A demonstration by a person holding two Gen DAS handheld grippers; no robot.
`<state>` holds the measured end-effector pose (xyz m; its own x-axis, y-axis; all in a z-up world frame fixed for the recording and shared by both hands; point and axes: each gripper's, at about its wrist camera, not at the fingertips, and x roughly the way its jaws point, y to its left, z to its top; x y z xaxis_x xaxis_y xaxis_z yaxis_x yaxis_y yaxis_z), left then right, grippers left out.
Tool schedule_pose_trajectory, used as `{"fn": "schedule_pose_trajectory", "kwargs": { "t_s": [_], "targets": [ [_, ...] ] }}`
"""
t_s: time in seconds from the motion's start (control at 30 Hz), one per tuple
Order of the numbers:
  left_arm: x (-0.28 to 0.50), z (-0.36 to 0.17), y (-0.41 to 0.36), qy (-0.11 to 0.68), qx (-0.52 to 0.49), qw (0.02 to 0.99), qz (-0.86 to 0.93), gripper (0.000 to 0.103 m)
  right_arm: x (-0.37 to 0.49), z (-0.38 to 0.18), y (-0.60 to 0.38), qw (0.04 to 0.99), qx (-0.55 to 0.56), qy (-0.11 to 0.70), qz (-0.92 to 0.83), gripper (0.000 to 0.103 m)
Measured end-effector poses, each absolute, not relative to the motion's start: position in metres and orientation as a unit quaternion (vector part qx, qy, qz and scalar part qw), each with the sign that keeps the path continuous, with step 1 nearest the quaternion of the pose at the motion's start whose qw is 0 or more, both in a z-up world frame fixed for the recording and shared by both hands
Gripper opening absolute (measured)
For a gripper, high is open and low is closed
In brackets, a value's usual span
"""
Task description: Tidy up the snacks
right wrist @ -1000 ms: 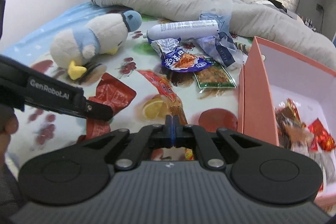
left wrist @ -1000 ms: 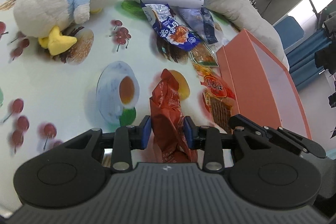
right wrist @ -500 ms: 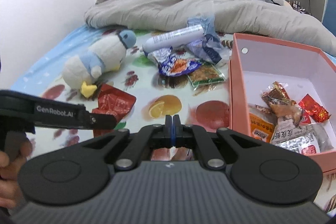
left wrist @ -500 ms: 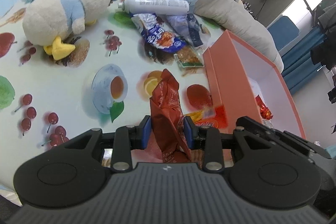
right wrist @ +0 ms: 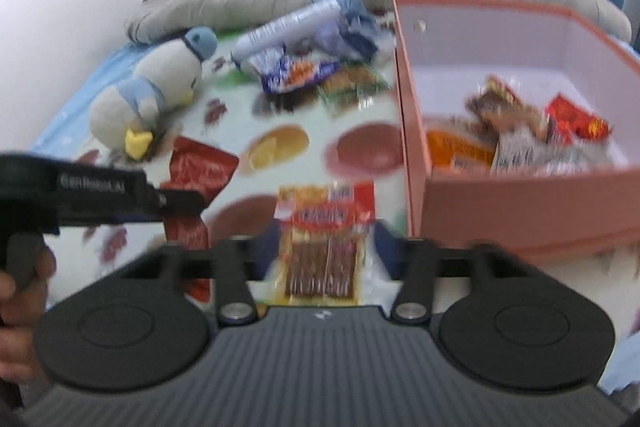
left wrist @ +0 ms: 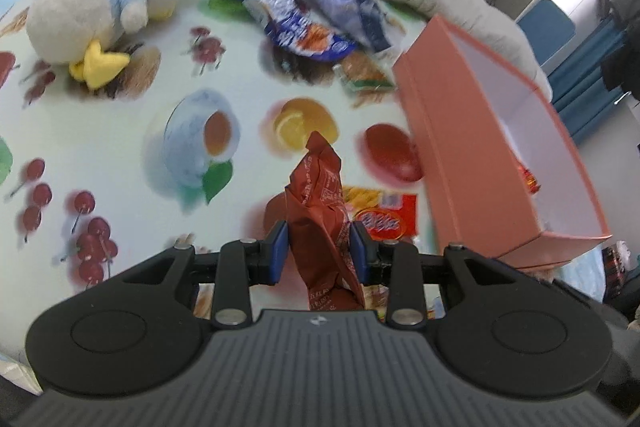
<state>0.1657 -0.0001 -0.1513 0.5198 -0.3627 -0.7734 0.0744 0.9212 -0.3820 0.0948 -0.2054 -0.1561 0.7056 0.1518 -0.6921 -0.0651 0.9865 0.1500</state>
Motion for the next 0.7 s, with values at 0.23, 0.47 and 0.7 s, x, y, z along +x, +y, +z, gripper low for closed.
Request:
{"fn": "schedule_pose_trajectory", "kwargs": {
  "t_s": [0.23, 0.47, 0.7],
  "targets": [
    [0.157, -0.166, 0.017, 0.481, -0.151, 0.856, -0.112, 0.038, 0.108, -0.195, -0.192, 0.913, 0.033, 0.404, 0.045, 0.089],
    [0.15, -0.171, 0.033, 0.485, -0.166, 0.853, -0.1, 0.038, 0.122, -0.216, -0.174, 0.913, -0.018, 0.406, 0.045, 0.091],
    [0.148, -0.164, 0.036, 0.477, -0.173, 0.856, -0.099, 0.038, 0.124, -0.209, -0.166, 0.907, -0.029, 0.414, 0.077, 0.058]
  ]
}}
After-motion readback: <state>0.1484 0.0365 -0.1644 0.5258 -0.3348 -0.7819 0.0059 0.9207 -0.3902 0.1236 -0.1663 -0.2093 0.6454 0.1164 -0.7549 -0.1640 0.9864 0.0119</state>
